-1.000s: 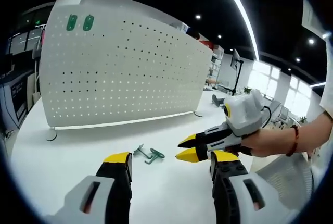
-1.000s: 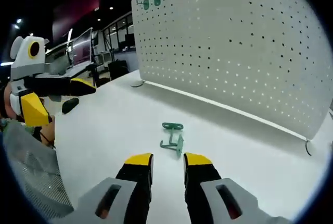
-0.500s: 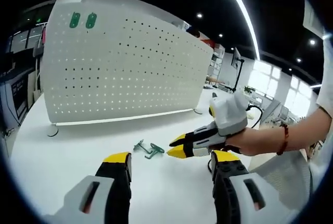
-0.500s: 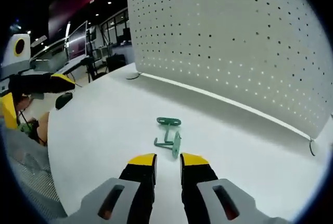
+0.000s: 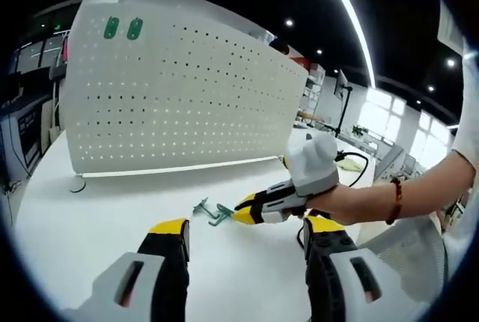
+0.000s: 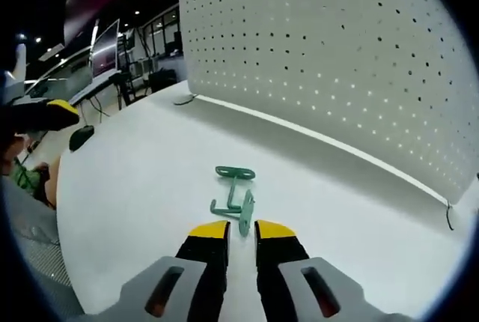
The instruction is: Insert the hook assembly into the mounting plate slot until the hook locks in place.
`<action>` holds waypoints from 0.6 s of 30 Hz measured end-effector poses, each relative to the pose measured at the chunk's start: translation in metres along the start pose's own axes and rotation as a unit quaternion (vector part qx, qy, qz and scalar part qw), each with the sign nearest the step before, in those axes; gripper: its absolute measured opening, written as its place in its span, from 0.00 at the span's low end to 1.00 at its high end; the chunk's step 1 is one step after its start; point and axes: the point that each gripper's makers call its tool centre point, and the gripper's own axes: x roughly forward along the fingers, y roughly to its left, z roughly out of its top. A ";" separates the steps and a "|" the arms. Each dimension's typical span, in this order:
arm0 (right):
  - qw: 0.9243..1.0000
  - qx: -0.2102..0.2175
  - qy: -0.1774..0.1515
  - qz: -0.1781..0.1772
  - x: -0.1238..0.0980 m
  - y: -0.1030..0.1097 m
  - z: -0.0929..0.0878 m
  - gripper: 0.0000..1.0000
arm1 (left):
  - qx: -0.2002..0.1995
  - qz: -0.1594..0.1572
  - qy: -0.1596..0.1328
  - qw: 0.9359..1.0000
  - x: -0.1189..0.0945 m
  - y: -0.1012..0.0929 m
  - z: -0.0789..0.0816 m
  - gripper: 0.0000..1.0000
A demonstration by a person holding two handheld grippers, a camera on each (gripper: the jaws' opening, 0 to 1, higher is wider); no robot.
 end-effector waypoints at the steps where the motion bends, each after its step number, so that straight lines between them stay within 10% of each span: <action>1: 1.000 -0.002 0.001 0.001 0.001 0.001 0.000 0.11 | 0.000 0.000 0.001 1.000 0.000 0.000 0.000 0.63; 18: 0.999 -0.037 0.028 -0.003 0.010 0.001 -0.006 0.05 | -0.014 0.009 -0.005 1.000 -0.004 0.004 -0.003 0.62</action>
